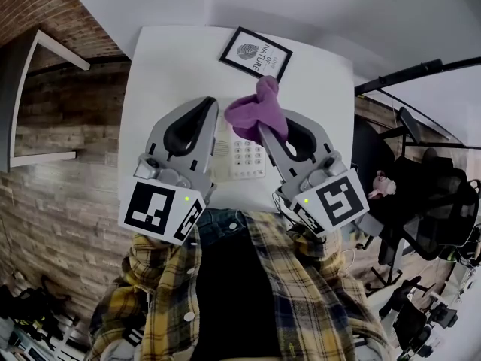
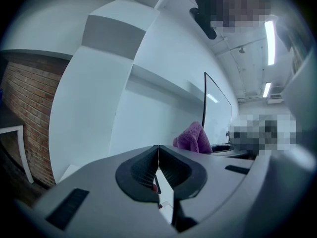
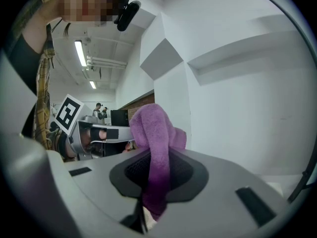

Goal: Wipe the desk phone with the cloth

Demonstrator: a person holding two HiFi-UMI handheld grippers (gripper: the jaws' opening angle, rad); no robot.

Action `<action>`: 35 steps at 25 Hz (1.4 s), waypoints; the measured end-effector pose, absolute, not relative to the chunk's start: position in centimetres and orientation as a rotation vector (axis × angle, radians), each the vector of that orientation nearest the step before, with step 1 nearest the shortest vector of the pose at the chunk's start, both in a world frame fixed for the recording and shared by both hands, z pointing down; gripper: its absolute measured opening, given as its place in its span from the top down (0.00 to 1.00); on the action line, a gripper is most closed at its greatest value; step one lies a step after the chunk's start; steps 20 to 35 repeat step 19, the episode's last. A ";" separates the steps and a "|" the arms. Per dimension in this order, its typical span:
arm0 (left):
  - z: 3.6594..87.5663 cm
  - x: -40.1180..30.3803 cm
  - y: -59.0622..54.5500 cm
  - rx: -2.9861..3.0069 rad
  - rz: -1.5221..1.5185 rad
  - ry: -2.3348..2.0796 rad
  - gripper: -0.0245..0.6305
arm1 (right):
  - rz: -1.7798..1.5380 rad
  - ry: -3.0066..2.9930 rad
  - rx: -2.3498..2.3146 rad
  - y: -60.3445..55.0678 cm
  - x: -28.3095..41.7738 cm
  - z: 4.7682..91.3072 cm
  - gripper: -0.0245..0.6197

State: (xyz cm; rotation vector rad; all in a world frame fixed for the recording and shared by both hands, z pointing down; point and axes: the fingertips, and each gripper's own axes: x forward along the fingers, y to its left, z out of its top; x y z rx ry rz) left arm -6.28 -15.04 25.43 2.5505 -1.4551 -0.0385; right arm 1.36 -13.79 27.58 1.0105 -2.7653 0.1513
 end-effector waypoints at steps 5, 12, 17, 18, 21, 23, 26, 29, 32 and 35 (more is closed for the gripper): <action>25.4 -6.4 -15.0 2.549 -0.040 -1.456 0.94 | 0.150 -2.765 1.014 -13.8 1.3 27.5 0.86; 25.3 -6.3 -15.0 2.549 -0.046 -1.456 0.94 | 0.149 -2.763 1.013 -13.8 1.4 27.5 0.86; 25.3 -6.5 -15.0 2.549 -0.051 -1.457 0.94 | 0.148 -2.759 1.015 -13.8 1.3 27.5 0.86; 25.2 -6.6 -15.0 2.548 -0.052 -1.457 0.94 | 0.148 -2.758 1.015 -13.8 1.2 27.6 0.86; 25.2 -6.6 -15.0 2.548 -0.053 -1.457 0.94 | 0.148 -2.757 1.015 -13.9 1.2 27.6 0.86; 25.2 -6.6 -15.0 2.548 -0.053 -1.457 0.94 | 0.148 -2.757 1.015 -13.9 1.2 27.6 0.86; 25.2 -6.6 -15.0 2.548 -0.053 -1.457 0.94 | 0.148 -2.757 1.015 -13.9 1.2 27.6 0.86; 25.2 -6.6 -15.0 2.548 -0.053 -1.457 0.94 | 0.148 -2.757 1.015 -13.9 1.2 27.6 0.86; 25.2 -6.6 -15.0 2.548 -0.053 -1.457 0.94 | 0.148 -2.757 1.015 -13.9 1.2 27.6 0.86; 25.2 -6.6 -15.0 2.548 -0.053 -1.457 0.94 | 0.148 -2.757 1.015 -13.9 1.2 27.6 0.86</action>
